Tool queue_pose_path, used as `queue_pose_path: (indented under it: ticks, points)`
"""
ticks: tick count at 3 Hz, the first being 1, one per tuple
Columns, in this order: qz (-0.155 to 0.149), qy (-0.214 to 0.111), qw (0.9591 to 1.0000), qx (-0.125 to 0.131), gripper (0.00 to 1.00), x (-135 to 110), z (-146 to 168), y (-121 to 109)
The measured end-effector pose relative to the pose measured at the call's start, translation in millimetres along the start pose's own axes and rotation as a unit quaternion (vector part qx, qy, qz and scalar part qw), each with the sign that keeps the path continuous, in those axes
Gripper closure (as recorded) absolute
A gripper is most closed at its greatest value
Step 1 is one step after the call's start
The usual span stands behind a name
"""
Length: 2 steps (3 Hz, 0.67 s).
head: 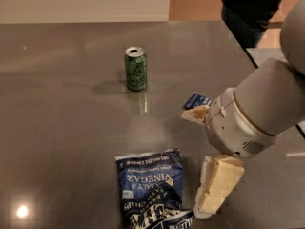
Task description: Move blue chip bag near green can
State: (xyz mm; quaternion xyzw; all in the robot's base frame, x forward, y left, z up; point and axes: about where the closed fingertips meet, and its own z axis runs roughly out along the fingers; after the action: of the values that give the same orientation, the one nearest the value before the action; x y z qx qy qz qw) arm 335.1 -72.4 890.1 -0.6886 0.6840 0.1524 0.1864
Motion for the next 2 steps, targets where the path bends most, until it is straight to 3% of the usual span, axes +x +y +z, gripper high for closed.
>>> queue_pose_path:
  ticks: [2]
  points:
    - [-0.032, -0.011, 0.9991, -0.024, 0.00, -19, 39, 38]
